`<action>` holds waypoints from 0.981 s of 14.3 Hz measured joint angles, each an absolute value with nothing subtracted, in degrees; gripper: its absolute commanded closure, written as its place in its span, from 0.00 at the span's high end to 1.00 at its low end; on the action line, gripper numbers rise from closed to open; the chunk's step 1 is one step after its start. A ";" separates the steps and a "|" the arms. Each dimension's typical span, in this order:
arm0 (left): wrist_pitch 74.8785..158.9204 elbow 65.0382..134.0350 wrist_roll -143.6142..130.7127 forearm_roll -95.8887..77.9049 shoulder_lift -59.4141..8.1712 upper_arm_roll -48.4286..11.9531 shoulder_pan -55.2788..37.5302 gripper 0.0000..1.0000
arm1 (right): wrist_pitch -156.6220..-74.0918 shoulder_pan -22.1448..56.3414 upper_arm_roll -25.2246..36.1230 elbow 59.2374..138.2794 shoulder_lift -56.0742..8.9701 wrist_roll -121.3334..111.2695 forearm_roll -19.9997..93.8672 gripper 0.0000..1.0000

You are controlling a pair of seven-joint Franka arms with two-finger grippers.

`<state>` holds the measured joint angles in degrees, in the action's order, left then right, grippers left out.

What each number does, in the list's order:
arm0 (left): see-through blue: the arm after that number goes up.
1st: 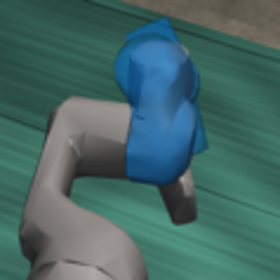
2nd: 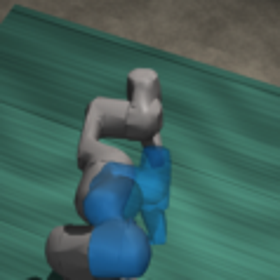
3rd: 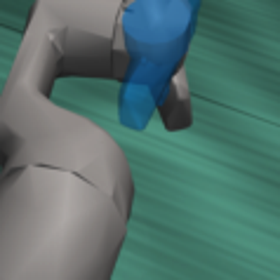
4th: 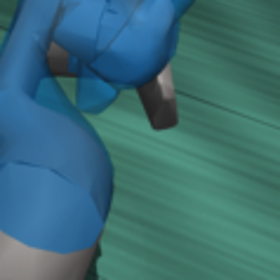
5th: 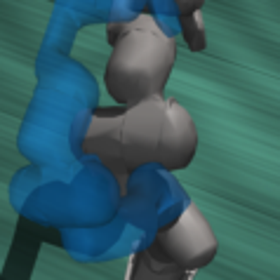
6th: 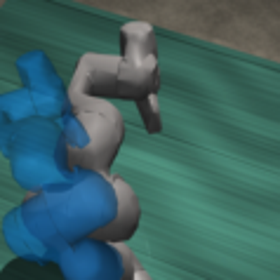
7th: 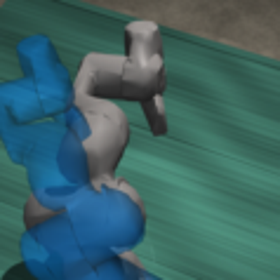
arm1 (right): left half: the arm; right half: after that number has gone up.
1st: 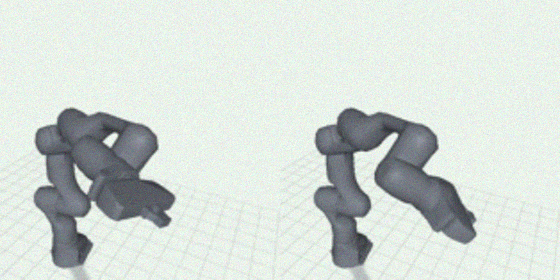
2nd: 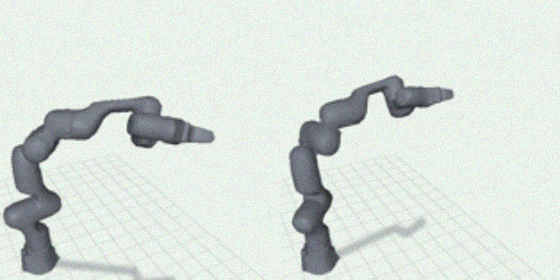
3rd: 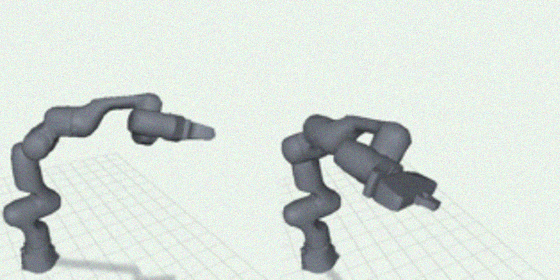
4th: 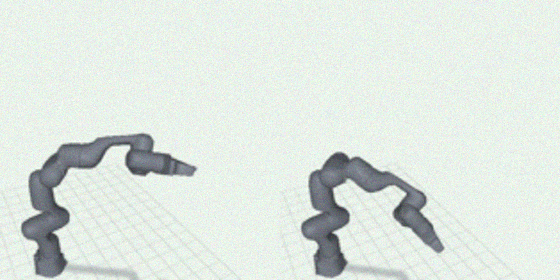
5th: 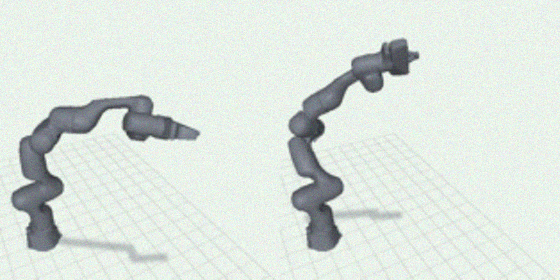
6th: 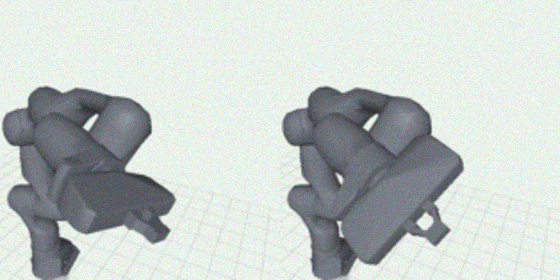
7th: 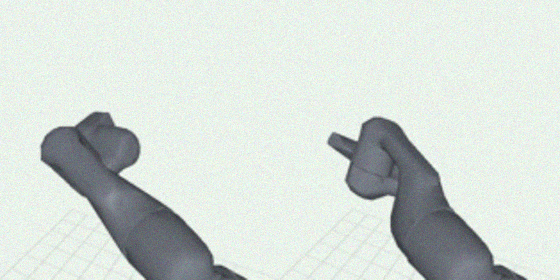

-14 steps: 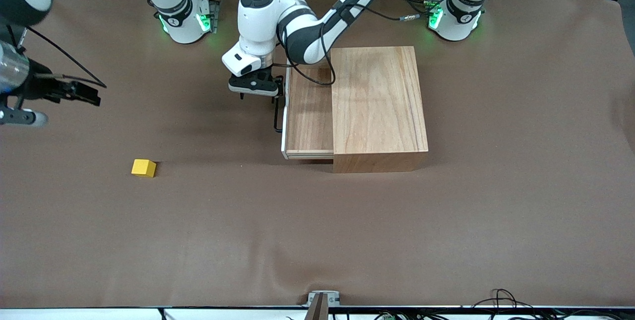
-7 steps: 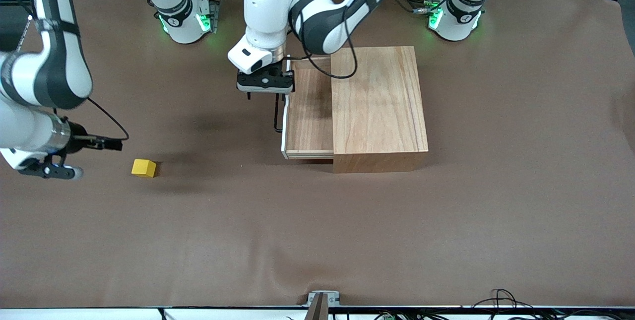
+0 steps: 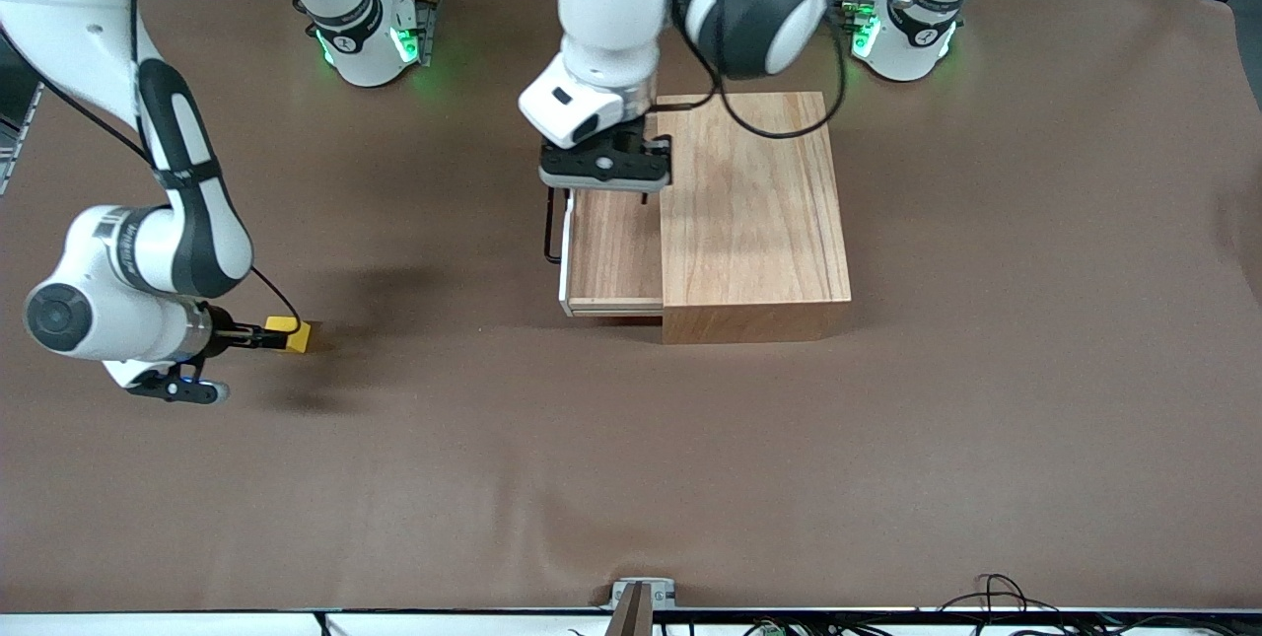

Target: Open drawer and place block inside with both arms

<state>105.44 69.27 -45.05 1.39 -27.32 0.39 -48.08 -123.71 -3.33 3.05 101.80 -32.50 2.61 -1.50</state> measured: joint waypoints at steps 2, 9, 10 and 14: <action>104.02 69.44 -41.37 0.25 -26.40 0.40 -44.72 1.00 | -129.49 -3.34 2.99 104.06 -34.48 2.61 -1.49 1.00; 96.69 69.55 -26.85 -1.57 -23.50 0.41 -32.94 1.00 | -133.45 -3.35 2.94 107.37 -34.93 2.62 -1.48 0.90; 96.14 69.56 -23.96 -2.72 -23.13 0.42 -30.93 1.00 | -132.96 -3.35 2.94 107.37 -34.71 2.62 -1.48 0.84; 92.52 69.63 -12.63 -4.17 -22.03 0.44 -22.99 1.00 | -130.81 -3.35 2.92 107.38 -33.48 2.62 -1.46 0.52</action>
<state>92.52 69.63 -12.63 -4.17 -22.03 0.44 -22.99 -130.81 -3.35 2.92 107.38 -33.48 2.62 -1.46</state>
